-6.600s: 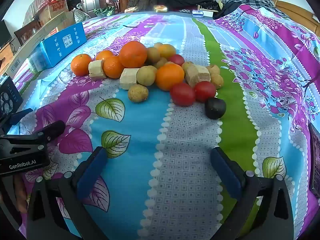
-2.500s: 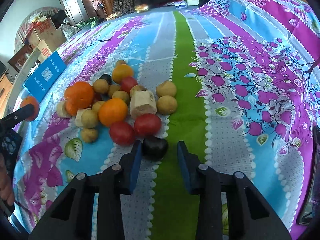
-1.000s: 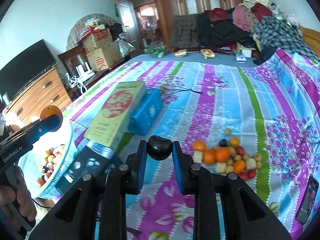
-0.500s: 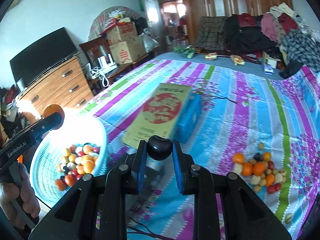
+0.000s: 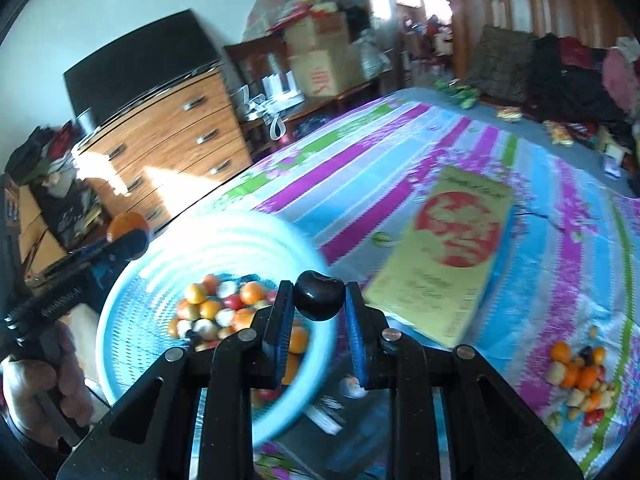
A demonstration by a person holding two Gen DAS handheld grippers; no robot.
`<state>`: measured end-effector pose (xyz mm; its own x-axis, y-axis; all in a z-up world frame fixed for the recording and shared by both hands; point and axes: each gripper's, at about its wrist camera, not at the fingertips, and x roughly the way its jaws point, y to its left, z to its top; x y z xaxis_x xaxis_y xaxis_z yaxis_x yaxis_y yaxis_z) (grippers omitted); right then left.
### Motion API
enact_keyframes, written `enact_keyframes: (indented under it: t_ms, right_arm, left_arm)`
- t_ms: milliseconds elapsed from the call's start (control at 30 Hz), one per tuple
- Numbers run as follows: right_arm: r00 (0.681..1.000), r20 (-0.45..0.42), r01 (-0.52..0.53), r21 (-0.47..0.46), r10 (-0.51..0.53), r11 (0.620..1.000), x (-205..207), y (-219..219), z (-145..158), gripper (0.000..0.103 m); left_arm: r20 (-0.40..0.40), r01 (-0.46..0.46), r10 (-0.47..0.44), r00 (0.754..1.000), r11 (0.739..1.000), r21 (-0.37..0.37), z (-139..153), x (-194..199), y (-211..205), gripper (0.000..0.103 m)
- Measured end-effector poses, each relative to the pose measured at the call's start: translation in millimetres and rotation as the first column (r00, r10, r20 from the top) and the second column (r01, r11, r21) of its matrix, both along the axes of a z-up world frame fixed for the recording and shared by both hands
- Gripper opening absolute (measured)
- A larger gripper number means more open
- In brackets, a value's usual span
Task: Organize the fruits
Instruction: 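Carry the orange and the dark plum over the light-blue basket with both tools, then open the left tool to drop the orange while the right tool drops the plum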
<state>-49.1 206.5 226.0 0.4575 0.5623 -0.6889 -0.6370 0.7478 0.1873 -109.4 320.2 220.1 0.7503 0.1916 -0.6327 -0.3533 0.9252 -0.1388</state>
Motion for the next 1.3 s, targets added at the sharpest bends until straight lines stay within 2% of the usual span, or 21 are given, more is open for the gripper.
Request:
enact_keyframes:
  t_ms: [200, 333, 633, 1300]
  right_arm:
    - [0.996, -0.059, -0.069, -0.031, 0.067, 0.997, 2, 47, -18, 0.028]
    - [0.993, -0.078, -0.088, -0.059, 0.084, 0.994, 2, 63, -26, 0.028]
    - [0.993, -0.079, -0.1, -0.098, 0.093, 0.99, -1, 83, -33, 0.028]
    - [0.992, -0.08, -0.107, -0.109, 0.098, 0.988, -4, 93, -34, 0.028]
  left_arm:
    - [-0.077, -0.022, 0.023, 0.997, 1.0, 0.013, -14, -6, 15, 0.045]
    - [-0.114, -0.04, 0.044, 0.993, 0.998, 0.038, -19, -10, 24, 0.045]
    - [-0.13, -0.053, 0.053, 0.99, 0.999, 0.002, -28, -15, 46, 0.045]
    - [-0.129, -0.054, 0.052, 0.99, 0.998, -0.015, -29, -12, 55, 0.045]
